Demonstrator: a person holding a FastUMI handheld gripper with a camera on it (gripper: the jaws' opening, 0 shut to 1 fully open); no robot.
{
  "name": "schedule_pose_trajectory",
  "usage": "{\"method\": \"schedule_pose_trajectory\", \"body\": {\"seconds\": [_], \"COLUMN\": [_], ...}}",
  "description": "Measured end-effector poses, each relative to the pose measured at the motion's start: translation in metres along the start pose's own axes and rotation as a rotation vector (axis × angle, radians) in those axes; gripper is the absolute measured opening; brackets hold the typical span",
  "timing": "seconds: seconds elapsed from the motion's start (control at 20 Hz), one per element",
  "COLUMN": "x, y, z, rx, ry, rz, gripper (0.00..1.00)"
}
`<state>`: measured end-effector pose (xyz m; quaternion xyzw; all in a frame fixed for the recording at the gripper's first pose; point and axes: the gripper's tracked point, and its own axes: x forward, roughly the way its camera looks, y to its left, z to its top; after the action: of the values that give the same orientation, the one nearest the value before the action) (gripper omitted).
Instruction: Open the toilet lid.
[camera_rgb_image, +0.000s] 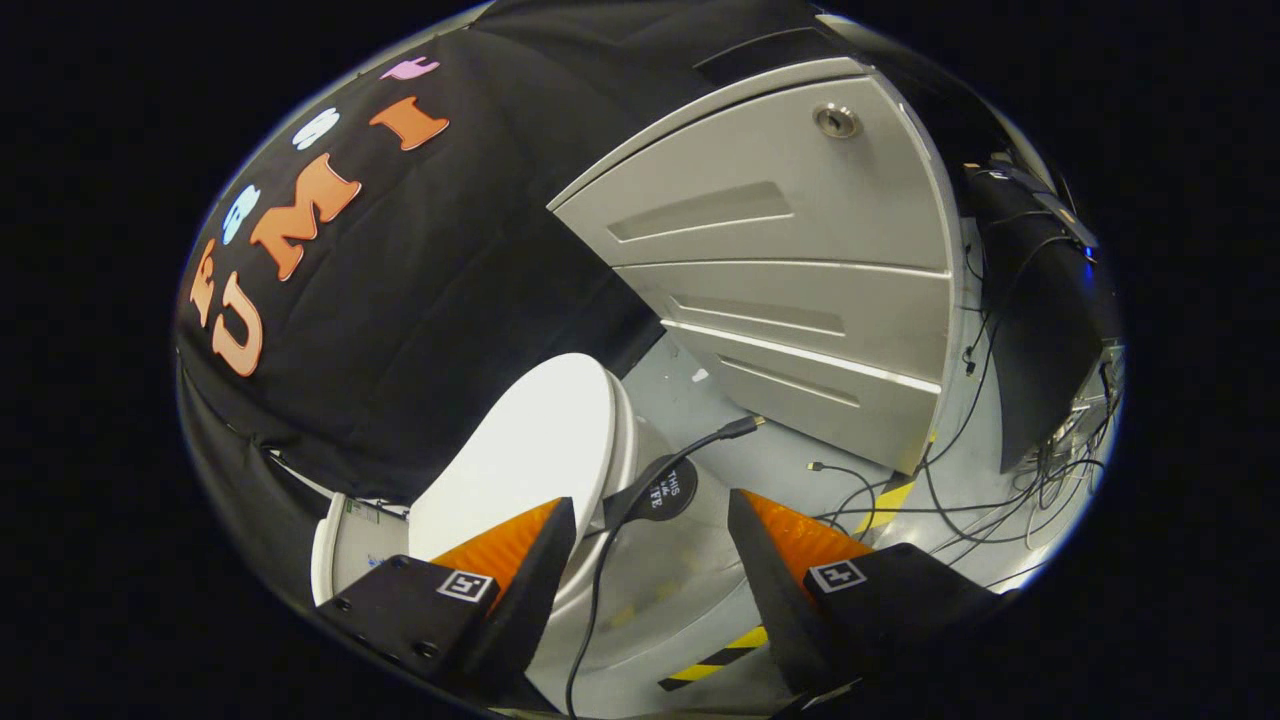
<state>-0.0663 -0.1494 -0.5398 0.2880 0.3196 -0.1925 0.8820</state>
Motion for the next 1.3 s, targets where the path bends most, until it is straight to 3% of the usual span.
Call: {"method": "schedule_pose_trajectory", "body": {"seconds": [0.5, 0.95, 1.1, 1.3], "x": [-0.016, 0.026, 0.023, 0.045], "y": [0.041, -0.009, -0.007, 0.002], "z": [0.056, 0.010, 0.003, -0.003], "rx": [-0.082, -0.210, -0.045, -0.088], "ry": [-0.072, -0.003, 0.048, 0.082], "rz": [0.127, 0.030, 0.059, 0.064], "gripper": [0.99, 0.98, 0.99, 0.96]}}
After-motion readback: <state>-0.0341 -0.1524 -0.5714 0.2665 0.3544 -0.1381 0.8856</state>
